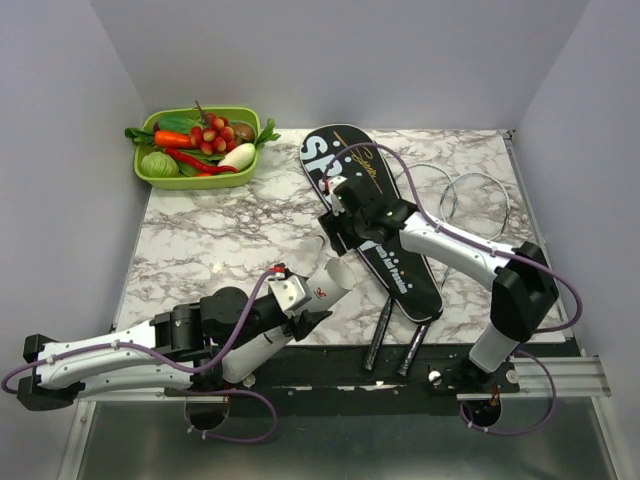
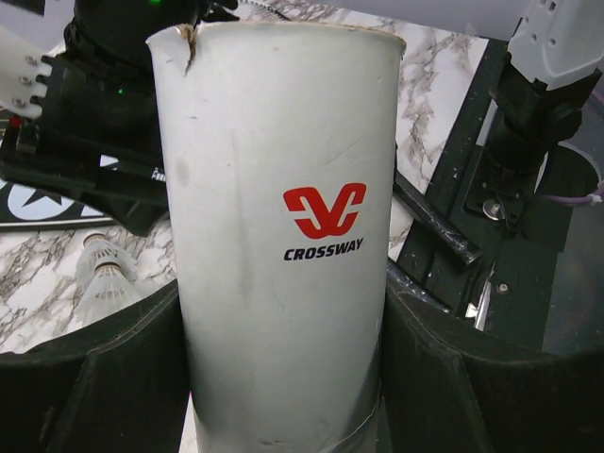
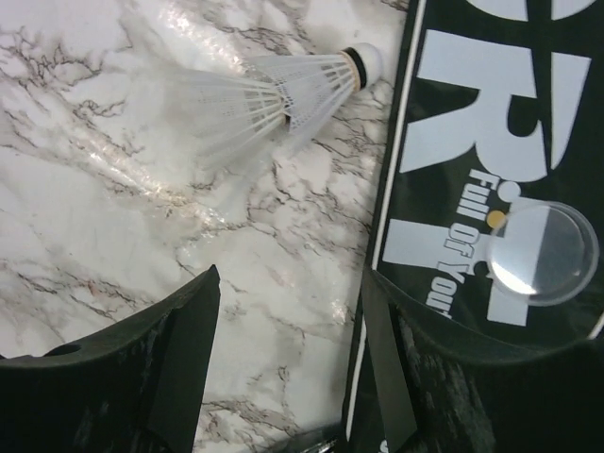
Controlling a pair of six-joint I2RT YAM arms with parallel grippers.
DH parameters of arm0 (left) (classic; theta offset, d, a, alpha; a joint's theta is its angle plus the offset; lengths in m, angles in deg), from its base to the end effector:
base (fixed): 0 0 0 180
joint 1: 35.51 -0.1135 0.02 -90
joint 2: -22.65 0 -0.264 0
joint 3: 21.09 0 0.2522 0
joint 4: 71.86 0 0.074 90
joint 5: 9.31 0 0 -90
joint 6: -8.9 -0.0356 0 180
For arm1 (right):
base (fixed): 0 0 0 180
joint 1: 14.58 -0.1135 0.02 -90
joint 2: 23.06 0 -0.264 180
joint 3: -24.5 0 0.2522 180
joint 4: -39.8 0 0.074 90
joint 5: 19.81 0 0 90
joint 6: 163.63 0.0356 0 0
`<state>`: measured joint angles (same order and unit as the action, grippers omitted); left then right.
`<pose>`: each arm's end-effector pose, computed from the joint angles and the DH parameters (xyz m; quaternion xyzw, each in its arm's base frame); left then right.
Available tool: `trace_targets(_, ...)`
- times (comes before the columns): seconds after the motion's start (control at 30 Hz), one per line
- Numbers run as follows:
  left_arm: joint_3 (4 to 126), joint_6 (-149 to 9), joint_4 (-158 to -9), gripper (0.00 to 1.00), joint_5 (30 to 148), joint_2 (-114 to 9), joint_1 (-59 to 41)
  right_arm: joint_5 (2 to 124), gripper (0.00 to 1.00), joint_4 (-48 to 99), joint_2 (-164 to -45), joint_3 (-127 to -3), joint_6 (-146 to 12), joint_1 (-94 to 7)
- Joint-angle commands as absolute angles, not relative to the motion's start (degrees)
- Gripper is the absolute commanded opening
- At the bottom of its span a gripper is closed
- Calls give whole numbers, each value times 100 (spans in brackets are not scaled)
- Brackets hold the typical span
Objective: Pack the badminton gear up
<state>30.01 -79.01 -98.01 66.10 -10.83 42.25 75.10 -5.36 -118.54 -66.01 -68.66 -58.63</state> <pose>0.0400 -0.1422 0.3194 0.3956 0.6444 -0.3416 0.5581 0.2656 0.2527 0.2704 -0.3004 0.8900 0.1047 0.3267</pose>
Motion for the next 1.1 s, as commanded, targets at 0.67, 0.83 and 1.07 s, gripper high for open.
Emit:
trace_targets(0.67,2818,-7679,-9635,0,6531,-847,4289,8653,69,-129,-13336,-7583,-7099,-6986)
trace_targets(0.83,2818,-7697,-9608,0,6531,-829,4289,8873,67,-129,-13617,-7812,-7064,-7056)
trace_targets(1.07,2818,-7688,-9608,0,6548,-829,4306,9092,59,-147,-13934,-8067,-7003,-7065)
